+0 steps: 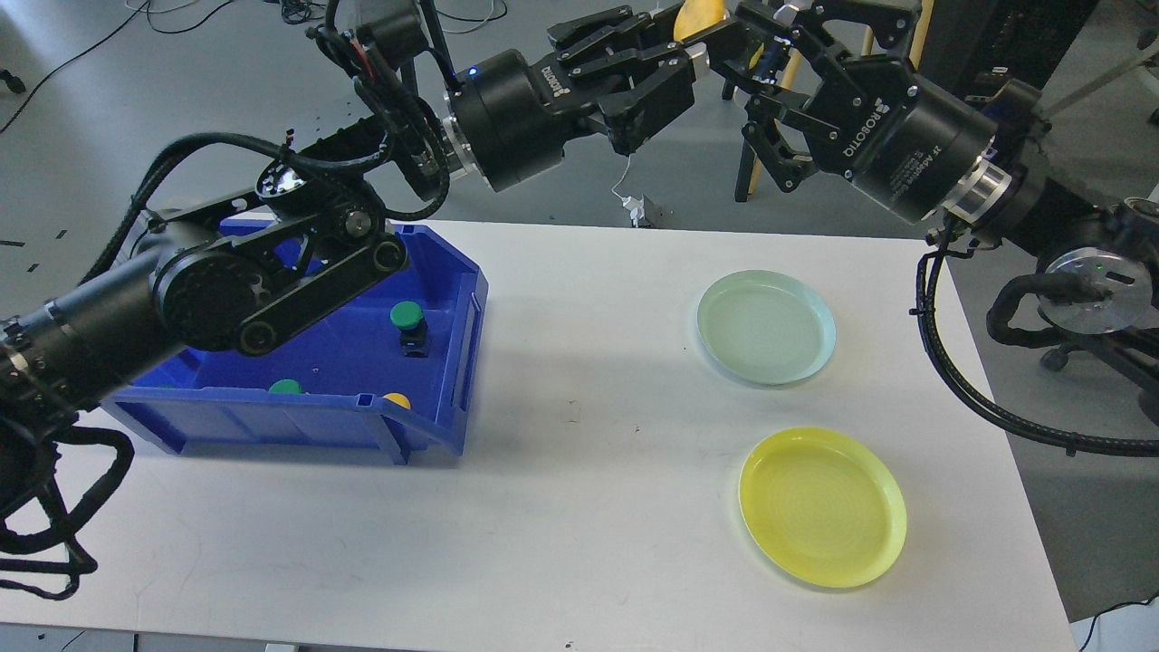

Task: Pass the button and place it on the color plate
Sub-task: 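Carry the yellow button down onto the yellow plate with the right gripper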

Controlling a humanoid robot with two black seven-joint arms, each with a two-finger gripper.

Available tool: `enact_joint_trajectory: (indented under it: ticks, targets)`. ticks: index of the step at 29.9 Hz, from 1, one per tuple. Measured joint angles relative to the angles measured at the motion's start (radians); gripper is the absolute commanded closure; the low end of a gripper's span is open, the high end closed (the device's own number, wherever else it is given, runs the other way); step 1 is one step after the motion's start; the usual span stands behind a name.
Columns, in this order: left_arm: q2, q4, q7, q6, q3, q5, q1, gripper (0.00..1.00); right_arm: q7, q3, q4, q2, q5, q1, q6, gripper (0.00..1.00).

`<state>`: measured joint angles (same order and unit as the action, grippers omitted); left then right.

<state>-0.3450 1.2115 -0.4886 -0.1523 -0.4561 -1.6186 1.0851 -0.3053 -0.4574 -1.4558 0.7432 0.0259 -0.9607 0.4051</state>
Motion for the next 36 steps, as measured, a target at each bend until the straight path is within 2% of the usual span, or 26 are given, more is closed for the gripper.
enact_joint_trajectory:
  ticks: [2, 7, 16, 22, 27, 31, 36]
  targets:
    - [0.004, 0.0, 0.0, -0.005, -0.001, 0.0, -0.001, 0.16, 0.001, -0.001, 0.0, 0.0, 0.0, 0.0, 0.0, 0.76]
    - [0.015, 0.001, 0.0, -0.019, -0.007, 0.005, -0.007, 0.08, 0.001, -0.003, 0.0, 0.001, 0.0, 0.001, -0.002, 0.76]
    - [0.014, -0.006, 0.0, -0.022, -0.009, 0.022, -0.01, 0.06, 0.0, -0.011, 0.001, 0.019, -0.001, 0.001, -0.003, 0.76]
    - [-0.004, -0.046, 0.0, -0.053, -0.024, 0.069, -0.027, 0.06, 0.007, 0.008, 0.001, 0.198, -0.002, 0.041, 0.04, 0.76]
    - [-0.007, -0.087, 0.0, -0.06, -0.051, 0.106, -0.027, 0.06, 0.019, 0.062, 0.004, 0.336, 0.024, 0.148, 0.081, 0.72]
    - [-0.006, -0.093, 0.0, -0.053, -0.068, 0.173, -0.017, 0.06, 0.021, 0.16, 0.009, 0.381, 0.075, 0.212, 0.083, 0.72]
    - [-0.003, -0.094, 0.002, -0.052, -0.07, 0.222, -0.012, 0.06, 0.011, 0.27, 0.013, 0.367, 0.119, 0.297, 0.082, 0.72]
